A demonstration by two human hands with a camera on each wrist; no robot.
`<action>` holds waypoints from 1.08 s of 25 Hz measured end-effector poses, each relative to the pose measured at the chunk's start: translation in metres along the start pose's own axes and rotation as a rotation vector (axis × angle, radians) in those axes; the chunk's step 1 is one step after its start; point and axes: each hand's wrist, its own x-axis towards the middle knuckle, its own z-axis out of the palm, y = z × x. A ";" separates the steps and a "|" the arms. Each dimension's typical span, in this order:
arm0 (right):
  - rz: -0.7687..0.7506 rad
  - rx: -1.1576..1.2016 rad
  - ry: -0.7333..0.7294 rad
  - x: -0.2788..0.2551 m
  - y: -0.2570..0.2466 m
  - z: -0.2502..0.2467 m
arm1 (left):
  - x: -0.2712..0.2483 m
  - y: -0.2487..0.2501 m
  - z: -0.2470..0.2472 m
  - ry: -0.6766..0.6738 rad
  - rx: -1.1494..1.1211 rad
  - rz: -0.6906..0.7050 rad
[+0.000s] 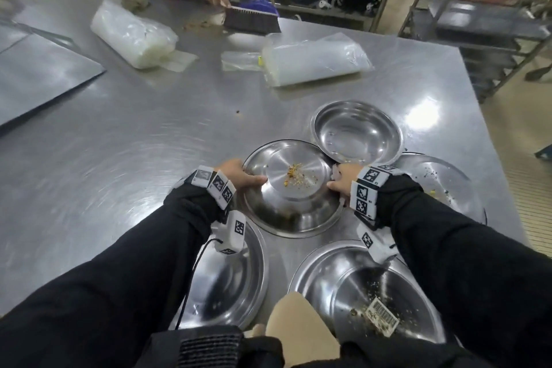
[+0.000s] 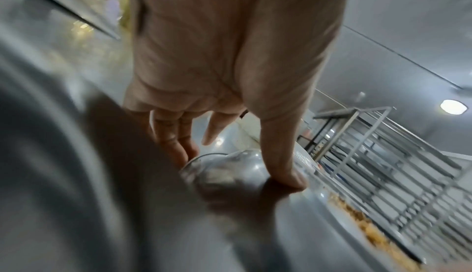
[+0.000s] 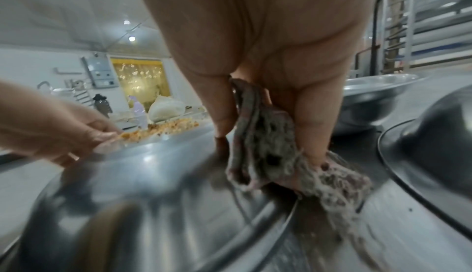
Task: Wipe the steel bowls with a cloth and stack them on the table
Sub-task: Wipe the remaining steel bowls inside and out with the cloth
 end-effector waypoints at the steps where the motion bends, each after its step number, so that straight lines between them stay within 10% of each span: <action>1: -0.023 0.030 0.033 -0.001 0.001 -0.001 | 0.003 -0.002 0.000 -0.017 -0.051 -0.014; 10: -0.038 0.149 0.064 0.005 0.016 0.007 | 0.007 -0.014 0.001 -0.178 -0.771 -0.059; 27: -0.117 0.612 0.400 0.003 -0.023 -0.004 | -0.027 -0.028 -0.033 0.239 -1.224 0.090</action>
